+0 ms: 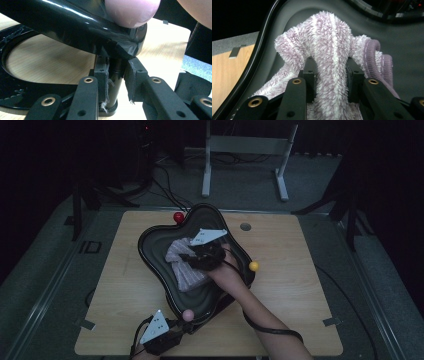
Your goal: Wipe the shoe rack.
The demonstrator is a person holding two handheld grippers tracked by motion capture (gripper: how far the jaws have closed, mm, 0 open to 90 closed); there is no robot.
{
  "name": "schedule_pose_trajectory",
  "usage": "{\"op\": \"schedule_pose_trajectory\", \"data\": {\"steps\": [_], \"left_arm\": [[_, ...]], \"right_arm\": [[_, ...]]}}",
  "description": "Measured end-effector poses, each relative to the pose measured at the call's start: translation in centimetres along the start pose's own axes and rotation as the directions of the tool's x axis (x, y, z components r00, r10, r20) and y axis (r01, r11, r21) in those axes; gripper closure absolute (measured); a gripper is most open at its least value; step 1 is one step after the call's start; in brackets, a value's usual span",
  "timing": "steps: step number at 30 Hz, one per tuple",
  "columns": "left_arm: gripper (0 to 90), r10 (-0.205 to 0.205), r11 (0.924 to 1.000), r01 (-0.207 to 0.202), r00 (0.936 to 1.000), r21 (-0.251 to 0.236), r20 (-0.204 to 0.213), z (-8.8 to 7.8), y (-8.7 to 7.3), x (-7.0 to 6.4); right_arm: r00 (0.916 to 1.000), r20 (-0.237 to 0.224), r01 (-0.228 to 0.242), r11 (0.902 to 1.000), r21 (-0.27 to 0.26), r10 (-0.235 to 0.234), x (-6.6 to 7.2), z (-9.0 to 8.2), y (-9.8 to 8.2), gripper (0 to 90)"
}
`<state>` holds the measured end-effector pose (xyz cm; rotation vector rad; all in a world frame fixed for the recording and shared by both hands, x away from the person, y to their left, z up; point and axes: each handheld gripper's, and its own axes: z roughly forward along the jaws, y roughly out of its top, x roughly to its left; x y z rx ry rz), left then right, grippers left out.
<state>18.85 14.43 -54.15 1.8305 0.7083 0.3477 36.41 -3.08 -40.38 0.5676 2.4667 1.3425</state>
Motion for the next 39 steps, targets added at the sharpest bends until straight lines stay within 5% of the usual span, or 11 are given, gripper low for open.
{"op": "schedule_pose_trajectory", "data": {"steps": [3, 13, 25, 39], "left_arm": [[73.8, -0.001, 1.0000, 0.001, 1.0000, 0.001, 0.000, 0.0, 0.0, 0.0], [73.8, -0.003, 1.0000, 0.003, 1.0000, 0.000, -0.001, 0.0, 0.0, 0.0], [73.8, -0.002, 1.0000, 0.002, 1.0000, 0.002, -0.002, 0.0, 0.0, 0.0], [73.8, 0.006, 1.0000, -0.006, 1.0000, 0.002, -0.002, 0.2, 0.1, 0.0]], "right_arm": [[0.9998, -0.021, -0.003, 1.0000, 0.007, 0.004, 0.8, -1.1, -2.1, 68.0], [0.9988, -0.038, 0.032, 0.9985, 0.044, -0.030, 2.6, -3.0, -4.9, 68.0], [0.9971, -0.070, 0.035, 0.9968, 0.073, -0.030, 3.7, -4.6, -7.3, 68.1], [0.9985, -0.041, 0.040, 0.9982, 0.044, -0.038, 4.3, -5.2, -8.7, 68.3]]}}
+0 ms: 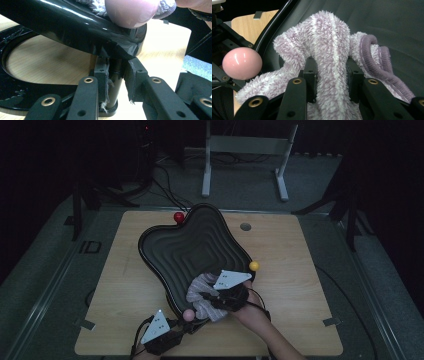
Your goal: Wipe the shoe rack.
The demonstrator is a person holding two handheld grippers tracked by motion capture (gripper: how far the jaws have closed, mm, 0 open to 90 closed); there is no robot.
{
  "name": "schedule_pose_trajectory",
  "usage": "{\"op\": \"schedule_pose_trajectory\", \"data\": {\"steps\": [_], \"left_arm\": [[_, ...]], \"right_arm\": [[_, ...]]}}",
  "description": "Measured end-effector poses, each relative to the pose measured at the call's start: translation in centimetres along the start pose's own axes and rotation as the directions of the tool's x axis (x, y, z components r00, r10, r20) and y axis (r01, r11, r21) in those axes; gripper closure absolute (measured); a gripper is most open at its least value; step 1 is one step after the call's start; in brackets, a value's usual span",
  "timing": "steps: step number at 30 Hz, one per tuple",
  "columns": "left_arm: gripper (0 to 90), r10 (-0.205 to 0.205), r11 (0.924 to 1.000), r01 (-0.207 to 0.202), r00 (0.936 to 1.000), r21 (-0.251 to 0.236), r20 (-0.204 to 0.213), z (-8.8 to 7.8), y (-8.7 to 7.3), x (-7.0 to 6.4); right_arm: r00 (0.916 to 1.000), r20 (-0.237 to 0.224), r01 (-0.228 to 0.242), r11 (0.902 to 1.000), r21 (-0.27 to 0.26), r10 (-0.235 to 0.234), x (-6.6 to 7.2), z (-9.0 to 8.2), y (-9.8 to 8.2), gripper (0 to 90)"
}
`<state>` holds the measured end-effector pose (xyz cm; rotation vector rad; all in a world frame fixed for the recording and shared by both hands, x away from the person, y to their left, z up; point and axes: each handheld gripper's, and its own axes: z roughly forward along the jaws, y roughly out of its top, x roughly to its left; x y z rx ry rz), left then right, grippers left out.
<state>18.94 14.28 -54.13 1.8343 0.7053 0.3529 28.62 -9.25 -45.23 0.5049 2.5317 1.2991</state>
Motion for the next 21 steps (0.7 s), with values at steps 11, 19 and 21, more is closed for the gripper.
{"op": "schedule_pose_trajectory", "data": {"steps": [11, 19, 21], "left_arm": [[73.9, -0.001, 1.0000, 0.001, 0.9998, 0.005, -0.021, 0.8, 0.5, 0.7], [73.9, 0.001, 1.0000, -0.001, 0.9992, 0.009, -0.040, 1.8, 1.2, 2.0], [73.8, 0.001, 0.9999, 0.000, 0.9991, 0.012, -0.043, 1.8, 1.3, 2.3]], "right_arm": [[0.9998, -0.011, -0.019, 0.9995, -0.024, 0.019, -1.4, 0.3, 0.0, 67.7], [0.9996, -0.002, -0.030, 0.9989, -0.035, 0.030, -3.0, 0.8, 0.1, 67.6], [0.9995, 0.000, -0.031, 0.9990, -0.033, 0.031, -3.2, 0.9, 0.2, 67.6]]}}
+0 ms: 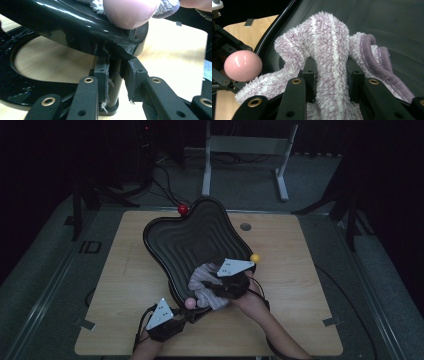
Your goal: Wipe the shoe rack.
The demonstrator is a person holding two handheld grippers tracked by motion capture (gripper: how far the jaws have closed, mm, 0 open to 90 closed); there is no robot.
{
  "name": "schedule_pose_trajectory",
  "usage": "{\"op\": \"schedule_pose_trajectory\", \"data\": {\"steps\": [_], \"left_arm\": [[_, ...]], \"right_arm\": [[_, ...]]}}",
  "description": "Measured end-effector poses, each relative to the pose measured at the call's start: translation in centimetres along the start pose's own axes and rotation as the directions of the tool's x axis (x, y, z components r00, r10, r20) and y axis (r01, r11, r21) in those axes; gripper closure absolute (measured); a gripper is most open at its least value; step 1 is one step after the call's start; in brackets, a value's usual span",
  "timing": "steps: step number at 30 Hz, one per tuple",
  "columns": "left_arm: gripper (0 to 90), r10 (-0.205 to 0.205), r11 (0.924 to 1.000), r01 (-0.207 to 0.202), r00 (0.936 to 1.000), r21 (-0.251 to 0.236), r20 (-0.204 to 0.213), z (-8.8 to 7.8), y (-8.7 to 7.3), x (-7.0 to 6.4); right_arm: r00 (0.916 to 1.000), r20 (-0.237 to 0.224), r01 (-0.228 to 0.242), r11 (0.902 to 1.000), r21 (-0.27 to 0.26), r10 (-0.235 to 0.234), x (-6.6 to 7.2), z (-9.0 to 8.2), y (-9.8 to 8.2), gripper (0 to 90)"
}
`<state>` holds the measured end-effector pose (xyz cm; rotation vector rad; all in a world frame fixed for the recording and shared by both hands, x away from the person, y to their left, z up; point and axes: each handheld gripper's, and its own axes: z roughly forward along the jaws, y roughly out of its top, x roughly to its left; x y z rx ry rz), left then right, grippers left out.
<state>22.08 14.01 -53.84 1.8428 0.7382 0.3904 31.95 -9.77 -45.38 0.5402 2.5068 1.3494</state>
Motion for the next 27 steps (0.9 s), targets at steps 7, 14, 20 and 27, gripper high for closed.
{"op": "schedule_pose_trajectory", "data": {"steps": [7, 14, 20, 27], "left_arm": [[73.8, -0.007, 0.9999, 0.007, 0.9998, 0.009, -0.021, 0.3, 0.4, 1.7], [73.8, -0.016, 0.9996, 0.018, 0.9976, 0.020, -0.068, 0.4, 0.7, 2.6], [74.1, -0.024, 0.9992, 0.028, 0.9921, 0.030, -0.123, 0.3, 0.9, 3.1], [74.0, -0.056, 0.9965, 0.065, 0.9839, 0.053, -0.170, 0.0, 1.2, 3.9]], "right_arm": [[0.9995, 0.028, -0.010, 0.9999, 0.006, 0.010, -0.9, 1.1, 0.7, 67.6], [0.9980, 0.058, -0.027, 0.9996, 0.009, 0.026, -1.2, 1.8, 1.2, 67.5], [0.9962, 0.075, -0.045, 0.9989, 0.010, 0.044, -1.3, 2.5, 1.7, 67.3], [0.9914, 0.109, -0.074, 0.9973, 0.000, 0.073, -1.2, 3.3, 2.1, 67.2]]}}
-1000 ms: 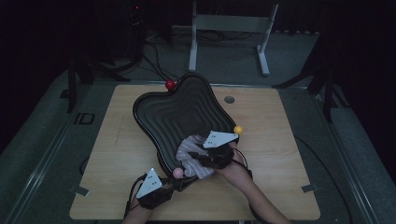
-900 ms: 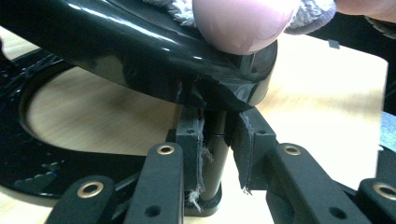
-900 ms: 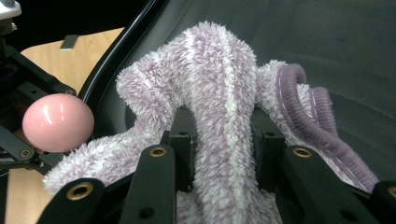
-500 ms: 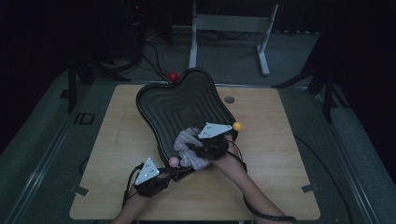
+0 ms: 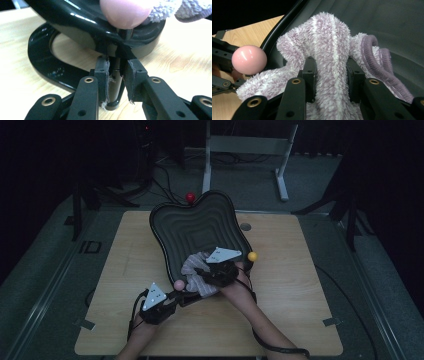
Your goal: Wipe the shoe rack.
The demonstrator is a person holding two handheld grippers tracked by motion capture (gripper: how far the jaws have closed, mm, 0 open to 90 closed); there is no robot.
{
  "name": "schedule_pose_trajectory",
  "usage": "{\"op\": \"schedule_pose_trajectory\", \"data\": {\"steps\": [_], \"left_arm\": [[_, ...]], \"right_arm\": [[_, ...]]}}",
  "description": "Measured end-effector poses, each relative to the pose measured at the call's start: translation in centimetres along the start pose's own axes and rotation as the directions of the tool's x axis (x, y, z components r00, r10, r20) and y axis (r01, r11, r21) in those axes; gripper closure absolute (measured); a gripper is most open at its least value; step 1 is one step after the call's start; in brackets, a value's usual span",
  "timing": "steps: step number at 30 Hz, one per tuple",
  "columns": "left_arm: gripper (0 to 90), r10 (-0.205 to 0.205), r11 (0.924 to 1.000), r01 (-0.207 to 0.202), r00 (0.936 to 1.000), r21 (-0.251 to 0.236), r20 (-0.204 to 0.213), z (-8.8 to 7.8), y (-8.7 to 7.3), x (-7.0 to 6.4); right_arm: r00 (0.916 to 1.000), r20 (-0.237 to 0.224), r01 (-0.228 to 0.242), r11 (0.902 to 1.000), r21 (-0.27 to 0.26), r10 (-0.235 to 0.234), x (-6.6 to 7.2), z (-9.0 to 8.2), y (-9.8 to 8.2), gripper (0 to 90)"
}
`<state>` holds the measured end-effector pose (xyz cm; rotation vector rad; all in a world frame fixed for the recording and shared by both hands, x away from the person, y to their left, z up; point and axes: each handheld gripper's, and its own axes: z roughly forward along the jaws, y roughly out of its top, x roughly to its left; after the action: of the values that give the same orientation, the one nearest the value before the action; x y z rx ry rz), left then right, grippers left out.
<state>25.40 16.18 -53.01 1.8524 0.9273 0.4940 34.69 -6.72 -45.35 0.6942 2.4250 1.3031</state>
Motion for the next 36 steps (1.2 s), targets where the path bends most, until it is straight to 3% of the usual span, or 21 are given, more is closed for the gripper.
{"op": "schedule_pose_trajectory", "data": {"steps": [3, 5, 9, 14, 17, 19, 28, 31, 36], "left_arm": [[72.8, 0.025, 0.9997, -0.025, 0.9996, -0.001, -0.012, -0.5, 0.0, -0.2], [71.7, 0.015, 0.9998, -0.015, 0.9999, -0.010, 0.001, -1.1, -0.1, -0.2], [67.0, 0.012, 0.9978, -0.011, 0.9998, -0.065, 0.017, -3.4, 0.2, -0.4], [61.4, 0.081, 0.9831, -0.082, 0.9966, -0.164, -0.010, -5.9, 2.5, -1.2], [60.5, 0.105, 0.9790, -0.105, 0.9945, -0.175, -0.010, -5.7, 3.9, -1.2], [60.5, 0.112, 0.9808, -0.113, 0.9936, -0.159, -0.016, -4.9, 4.5, -0.9], [58.6, 0.092, 0.9904, -0.093, 0.9957, -0.102, -0.010, -2.5, 4.4, -0.2], [58.6, 0.106, 0.9902, -0.107, 0.9943, -0.090, -0.011, -2.2, 4.6, -0.2], [58.6, 0.091, 0.9915, -0.091, 0.9958, -0.094, 0.003, -2.0, 4.7, 0.0]], "right_arm": [[1.0000, 0.004, -0.001, 1.0000, -0.001, 0.001, 0.0, 0.2, 0.1, 67.1], [1.0000, 0.000, -0.004, 1.0000, 0.001, 0.004, 0.0, 0.1, 0.1, 67.1], [1.0000, 0.001, -0.003, 1.0000, 0.001, 0.003, 0.0, 0.1, 0.1, 67.1], [1.0000, 0.005, -0.003, 1.0000, -0.004, 0.003, 0.0, 0.1, 0.0, 67.0], [1.0000, 0.004, -0.002, 1.0000, -0.001, 0.002, 0.0, 0.2, 0.1, 67.0], [1.0000, 0.001, -0.002, 1.0000, -0.003, 0.002, 0.0, 0.1, 0.1, 66.9], [0.9996, -0.022, -0.020, 0.9990, -0.041, 0.019, -0.4, -0.7, 0.0, 67.7], [0.9996, -0.021, -0.019, 0.9972, -0.072, 0.017, -0.3, -2.1, 0.4, 68.3], [0.9997, 0.008, -0.019, 0.9855, -0.169, 0.021, -0.6, -6.6, 0.9, 68.7]]}}
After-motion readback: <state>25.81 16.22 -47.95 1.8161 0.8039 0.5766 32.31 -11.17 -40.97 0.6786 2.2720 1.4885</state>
